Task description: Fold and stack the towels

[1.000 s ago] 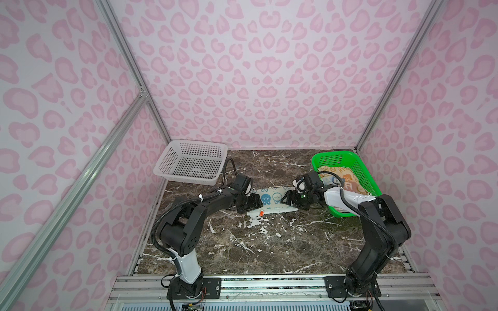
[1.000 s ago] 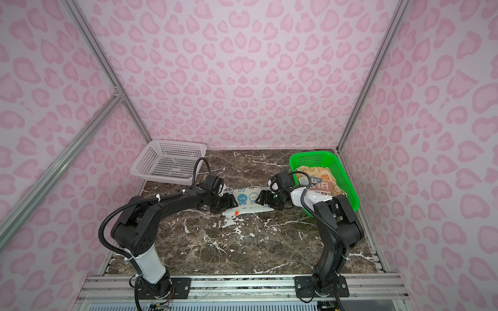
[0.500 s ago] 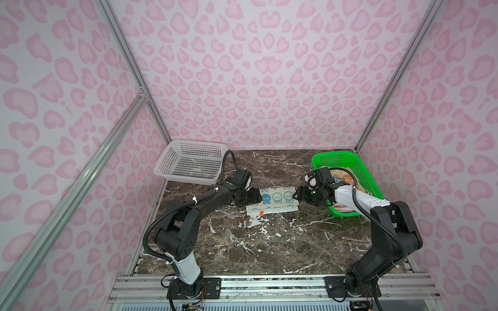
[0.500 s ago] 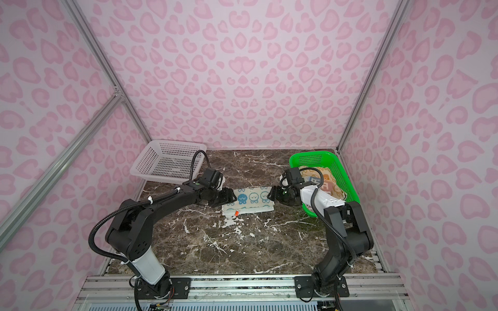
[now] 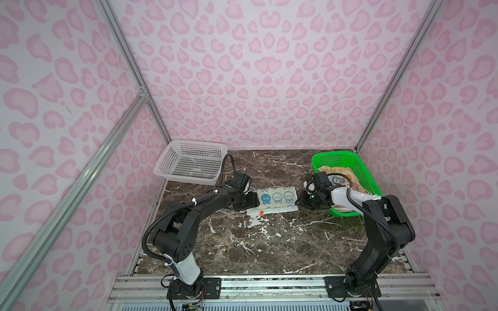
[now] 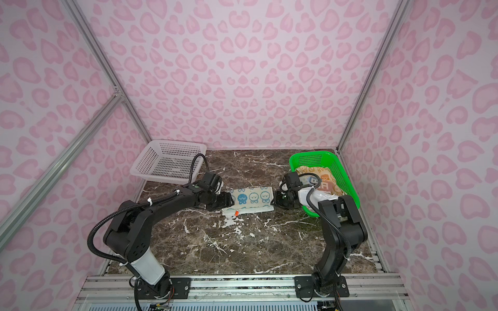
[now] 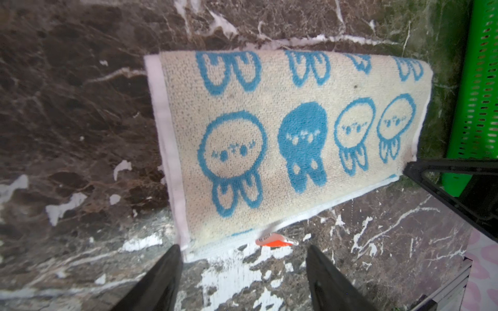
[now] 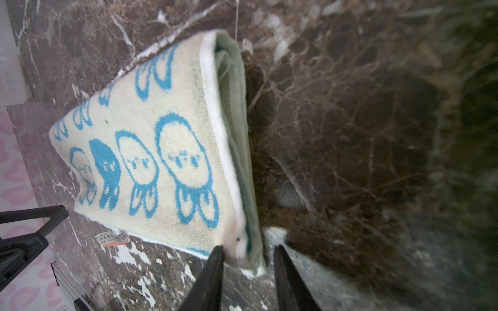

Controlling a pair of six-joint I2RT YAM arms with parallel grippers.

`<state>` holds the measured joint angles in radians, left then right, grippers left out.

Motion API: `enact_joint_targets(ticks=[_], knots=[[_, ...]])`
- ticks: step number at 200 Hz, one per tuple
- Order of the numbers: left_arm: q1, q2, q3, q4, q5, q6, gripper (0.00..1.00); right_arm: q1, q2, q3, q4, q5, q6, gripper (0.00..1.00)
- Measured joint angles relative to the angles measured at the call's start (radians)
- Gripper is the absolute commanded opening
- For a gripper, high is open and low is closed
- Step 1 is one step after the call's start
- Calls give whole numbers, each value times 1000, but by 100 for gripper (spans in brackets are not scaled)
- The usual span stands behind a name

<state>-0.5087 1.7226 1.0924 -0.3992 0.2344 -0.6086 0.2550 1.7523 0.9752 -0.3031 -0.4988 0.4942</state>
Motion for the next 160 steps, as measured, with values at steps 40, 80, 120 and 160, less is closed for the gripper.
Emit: enact_joint_targets(ticks=[40, 80, 120, 160], knots=[[0, 33, 8, -26, -21, 12, 67, 0, 14, 7, 6, -3, 0, 13], [0, 54, 10, -44, -45, 27, 58, 0, 16, 21, 6, -3, -5, 5], [0, 63, 10, -48, -63, 34, 46, 2, 16, 23, 5, -3, -8, 3], [0, 76, 15, -48, -77, 33, 29, 10, 15, 29, -1, -2, -8, 2]])
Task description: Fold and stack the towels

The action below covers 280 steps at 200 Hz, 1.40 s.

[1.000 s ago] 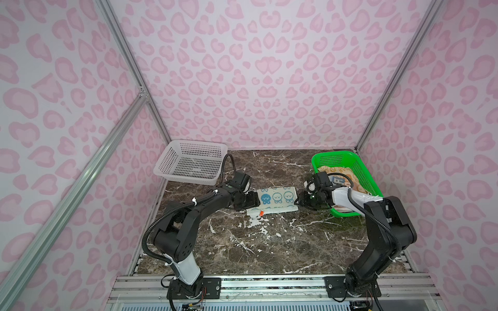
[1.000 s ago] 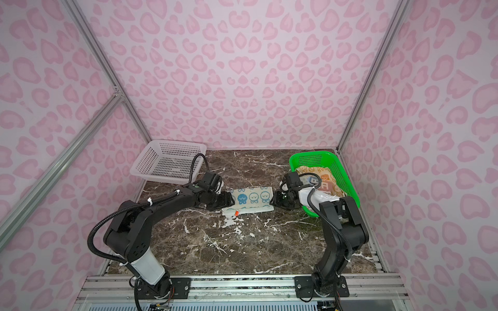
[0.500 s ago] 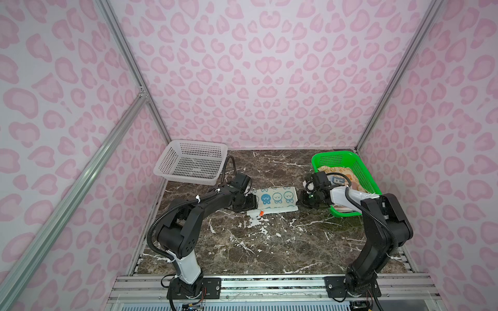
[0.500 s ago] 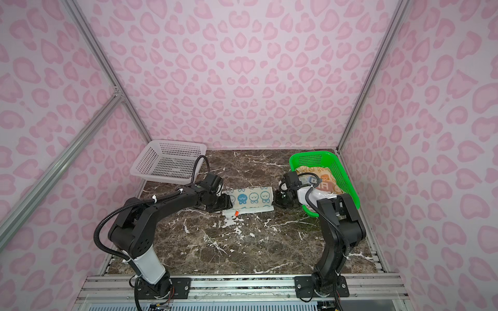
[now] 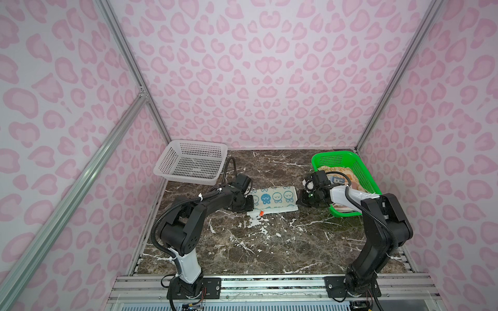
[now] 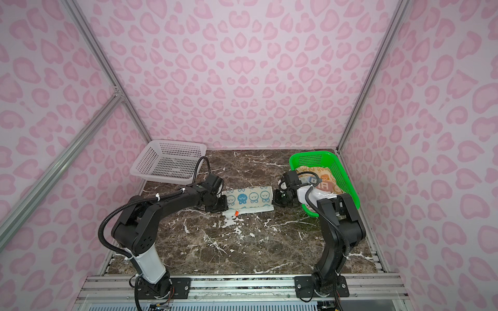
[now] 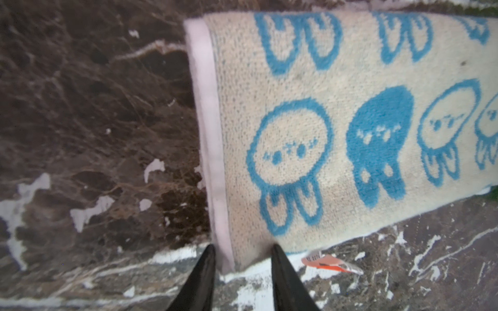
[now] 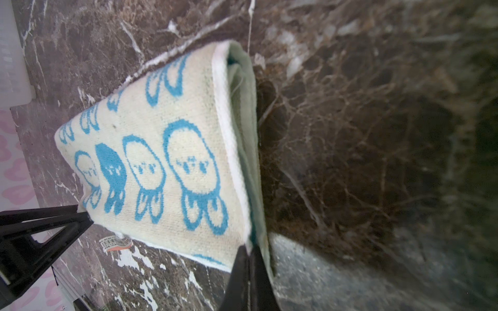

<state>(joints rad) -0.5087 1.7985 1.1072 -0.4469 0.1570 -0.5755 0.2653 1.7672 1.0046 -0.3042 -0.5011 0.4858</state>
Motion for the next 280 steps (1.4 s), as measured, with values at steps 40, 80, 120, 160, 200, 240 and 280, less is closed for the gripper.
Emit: enact_joint_targets(ticks=[40, 80, 120, 160, 200, 240, 280], knots=[[0, 5, 7, 0, -8, 0, 18, 3, -2, 7, -5, 0, -1, 1], [0, 6, 26, -8, -24, 0, 3, 3, -8, 15, -15, 0, -4, 0], [0, 6, 54, -33, -40, 4, 3, 3, -23, 27, -21, 0, -8, 0], [0, -31, 71, -67, -60, 10, 3, 3, -63, 31, -35, 0, -10, 0], [-2, -85, 40, -56, -54, 6, 3, 8, -101, 24, -42, 4, -19, 0], [-4, -97, -44, -24, -25, -20, 3, 21, -113, -29, -40, 10, -19, 0], [-10, -107, -82, 11, 4, -39, 3, 24, -106, -66, -23, 11, -18, 0]])
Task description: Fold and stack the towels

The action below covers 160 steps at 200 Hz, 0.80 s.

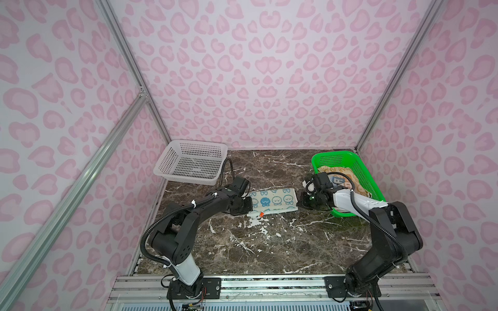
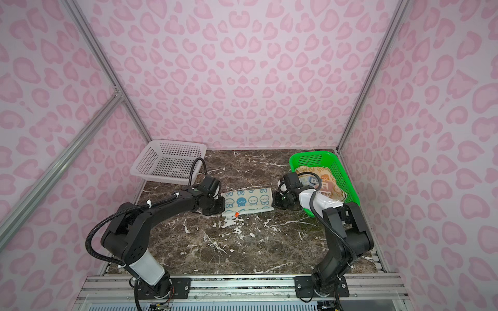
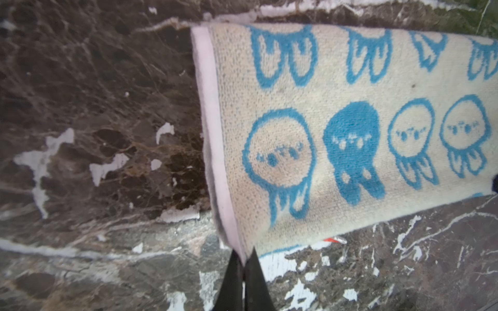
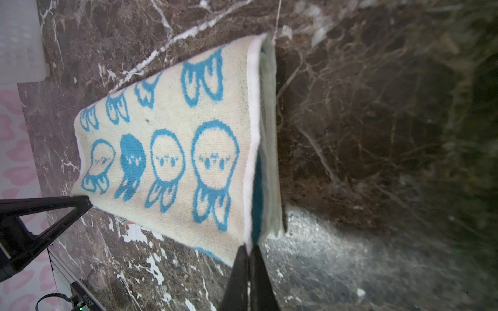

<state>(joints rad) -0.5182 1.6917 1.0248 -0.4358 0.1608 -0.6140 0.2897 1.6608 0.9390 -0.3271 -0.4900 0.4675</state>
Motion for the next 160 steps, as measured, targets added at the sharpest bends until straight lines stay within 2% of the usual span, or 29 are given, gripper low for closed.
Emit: enact_joint_targets(ticks=[53, 62, 74, 87, 93, 100, 135, 144, 160], knots=[[-24, 27, -11, 23, 16, -21, 4, 3, 50, -14, 24, 14, 5, 0], [-25, 27, -13, 26, 16, -21, 7, 3, 53, -14, 28, 14, 10, 2], [-26, 27, -13, 26, 19, -22, 17, 3, 55, -14, 34, 14, 10, 6], [-26, 25, -14, 26, 19, -21, 33, 3, 55, -13, 36, 16, 11, 15], [-27, 22, -15, 25, 19, -21, 35, 3, 55, -12, 35, 17, 11, 20], [-27, 16, -15, 25, 18, -21, 43, 3, 54, -9, 34, 19, 11, 26], [-27, 1, 19, 9, 6, 13, 56, 3, 8, 24, 4, 28, 7, 66], [-27, -2, 32, 3, -5, 16, 62, 3, -4, 39, -3, 29, 6, 73], [-27, -5, 63, -15, -16, 32, 64, 3, -16, 66, -14, 28, -1, 81]])
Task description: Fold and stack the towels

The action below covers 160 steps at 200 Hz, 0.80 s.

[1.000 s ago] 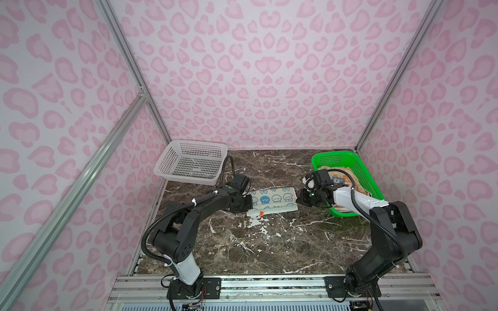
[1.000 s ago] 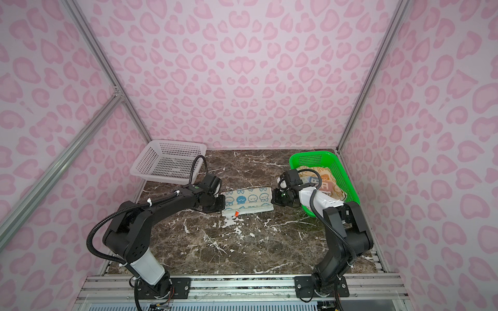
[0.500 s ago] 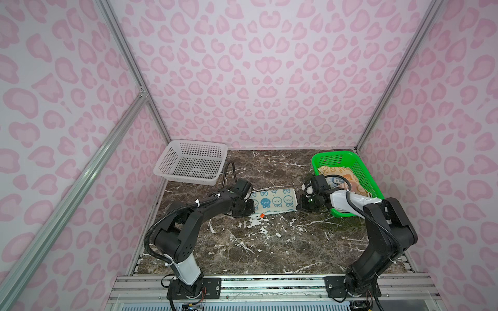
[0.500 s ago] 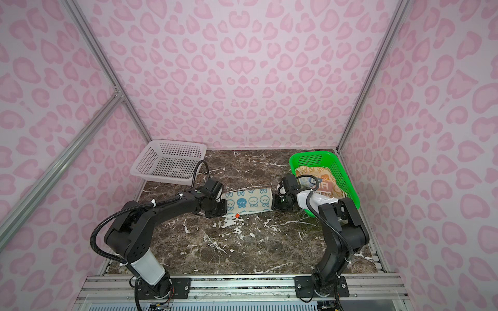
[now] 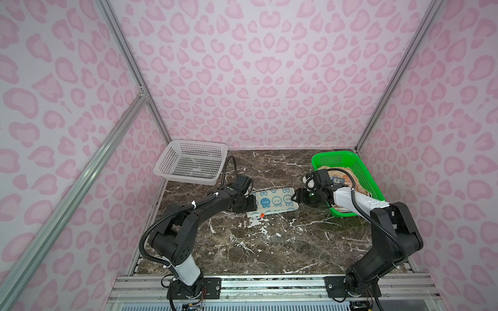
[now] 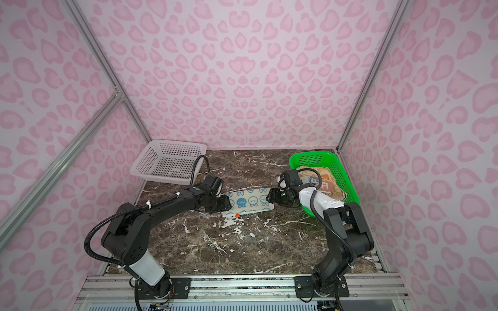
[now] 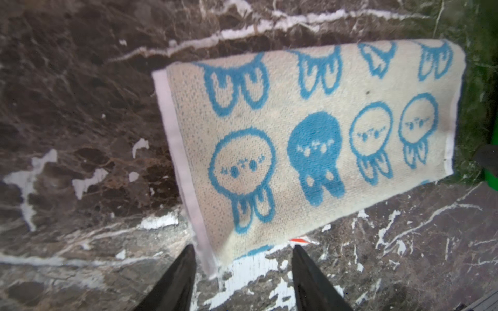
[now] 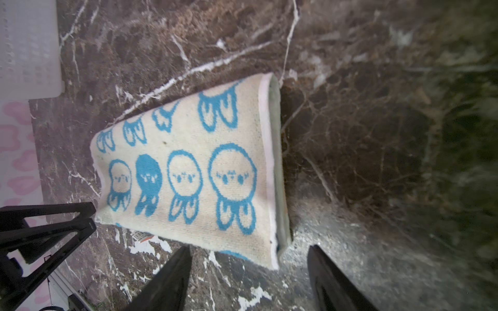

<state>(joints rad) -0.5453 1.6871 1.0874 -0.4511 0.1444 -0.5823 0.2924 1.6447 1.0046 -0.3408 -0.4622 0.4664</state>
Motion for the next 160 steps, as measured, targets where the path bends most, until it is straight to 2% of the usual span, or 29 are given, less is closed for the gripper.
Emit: enact_joint_targets(ticks=[23, 37, 85, 125, 160], knots=[[0, 2, 51, -26, -21, 10, 68, 0, 1, 48, -9, -14, -7, 89], [5, 10, 85, -37, -28, 15, 73, 0, 14, 69, -5, -29, -7, 91], [39, 51, 153, -42, -10, 3, 75, 14, 89, 85, 38, -82, 18, 93], [33, 113, 113, 13, 69, -30, 75, 21, 127, 53, 81, -109, 39, 94], [21, 138, 56, 33, 91, -45, 75, 20, 146, 19, 98, -110, 38, 94]])
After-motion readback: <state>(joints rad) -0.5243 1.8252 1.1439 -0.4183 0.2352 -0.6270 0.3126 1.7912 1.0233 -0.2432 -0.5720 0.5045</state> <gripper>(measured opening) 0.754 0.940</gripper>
